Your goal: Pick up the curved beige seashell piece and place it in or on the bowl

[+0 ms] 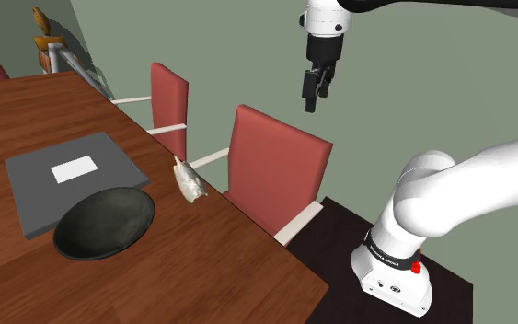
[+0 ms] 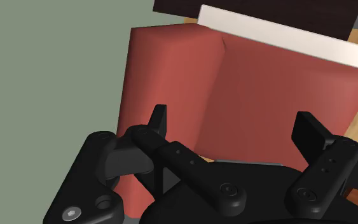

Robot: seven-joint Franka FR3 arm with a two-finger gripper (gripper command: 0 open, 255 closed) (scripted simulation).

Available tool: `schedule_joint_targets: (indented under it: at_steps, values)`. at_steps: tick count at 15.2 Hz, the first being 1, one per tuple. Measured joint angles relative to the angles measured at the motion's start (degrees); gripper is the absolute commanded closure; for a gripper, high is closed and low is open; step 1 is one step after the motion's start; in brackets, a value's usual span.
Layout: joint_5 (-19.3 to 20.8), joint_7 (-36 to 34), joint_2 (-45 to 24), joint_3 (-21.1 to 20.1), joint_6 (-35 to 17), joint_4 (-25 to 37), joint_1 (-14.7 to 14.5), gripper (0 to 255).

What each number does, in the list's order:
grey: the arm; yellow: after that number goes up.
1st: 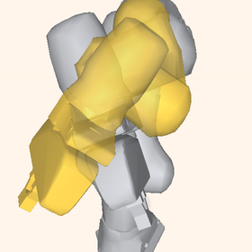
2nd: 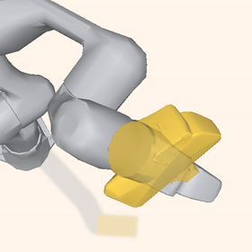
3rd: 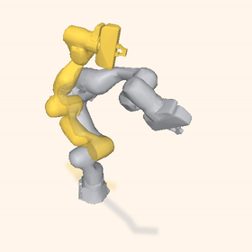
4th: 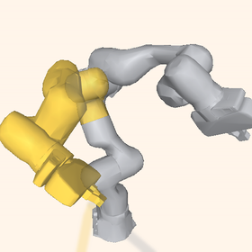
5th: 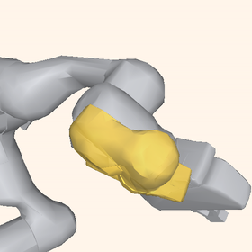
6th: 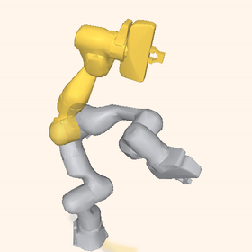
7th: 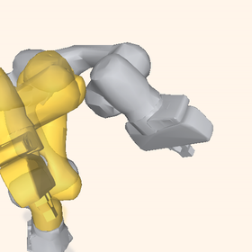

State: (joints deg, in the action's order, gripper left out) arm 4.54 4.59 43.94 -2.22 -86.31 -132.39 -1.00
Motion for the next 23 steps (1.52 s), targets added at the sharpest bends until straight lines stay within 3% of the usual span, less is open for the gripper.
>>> schedule_joint_targets:
  at_steps: [6,15,23]
  values:
    - [-2.72,-5.77,-1.55,-4.58,-4.8,-1.9,-1.18,0]
    - [-6.63,-19.77,-10.44,-16.18,-16.77,-1.72,-2.92,0]
    - [-3.83,-32.77,-22.87,-26.23,-26.15,3.48,-1.83,0]
